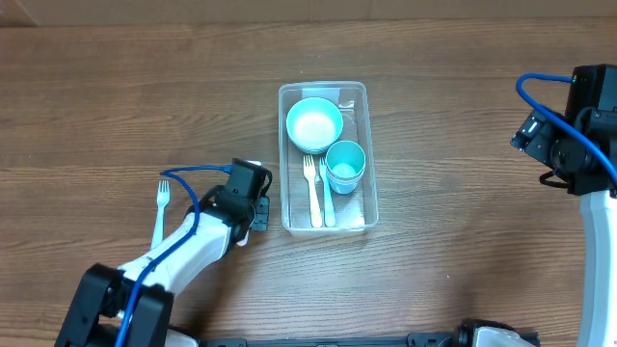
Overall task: Pack container
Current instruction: 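Carry the white spoon into the container and release it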
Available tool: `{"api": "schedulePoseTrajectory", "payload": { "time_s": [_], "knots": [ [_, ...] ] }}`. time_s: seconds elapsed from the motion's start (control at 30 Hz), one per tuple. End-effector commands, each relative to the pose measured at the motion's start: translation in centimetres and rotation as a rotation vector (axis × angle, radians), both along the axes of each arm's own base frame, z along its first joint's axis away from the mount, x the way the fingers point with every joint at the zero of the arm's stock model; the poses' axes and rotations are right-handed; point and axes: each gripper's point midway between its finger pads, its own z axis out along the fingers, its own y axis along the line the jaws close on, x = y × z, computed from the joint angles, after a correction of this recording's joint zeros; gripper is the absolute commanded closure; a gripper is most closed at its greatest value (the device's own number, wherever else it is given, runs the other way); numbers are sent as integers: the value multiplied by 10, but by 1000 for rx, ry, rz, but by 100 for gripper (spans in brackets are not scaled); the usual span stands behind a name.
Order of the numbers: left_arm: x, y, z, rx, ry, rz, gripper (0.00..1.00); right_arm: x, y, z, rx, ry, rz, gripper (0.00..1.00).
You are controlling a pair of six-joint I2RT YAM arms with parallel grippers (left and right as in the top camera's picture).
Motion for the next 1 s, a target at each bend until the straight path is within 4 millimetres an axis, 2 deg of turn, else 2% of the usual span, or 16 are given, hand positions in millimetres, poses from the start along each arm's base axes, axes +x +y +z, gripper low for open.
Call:
{"api": "schedulePoseTrajectory", "payload": {
  "time_s": [0.0, 0.07, 0.13, 0.23, 0.3, 0.37, 0.47, 0.63, 0.77, 0.97],
  "knots": [
    [32, -15, 71, -43, -134, -22, 93, 0, -3, 6, -10, -20, -13, 0],
    [39, -19, 111, -68, -178, -17, 93, 0, -3, 6, -10, -20, -13, 0],
    [45, -34, 152, -160, -224, -40, 93, 0, -3, 6, -10, -20, -13, 0],
    [47, -53, 180, -321, -236, 7, 93, 0, -3, 6, -10, -20, -13, 0],
    [43, -64, 182, -415, -201, 38, 93, 0, -3, 6, -10, -20, -13, 0],
    [41, -71, 181, -436, -188, 50, 93, 0, -3, 6, -10, -20, -13, 0],
    [37, -93, 176, -458, -172, 25, 92, 0, -3, 6, -10, -20, -13, 0],
    [36, -123, 152, -446, -131, 4, 92, 0, -3, 6, -10, -20, -13, 0],
    [37, -126, 134, -428, -86, 20, 89, 0, -3, 6, -10, -20, -13, 0],
    [35, -113, 158, -415, -157, 41, 89, 0, -3, 6, -10, -20, -13, 0]
  ]
}}
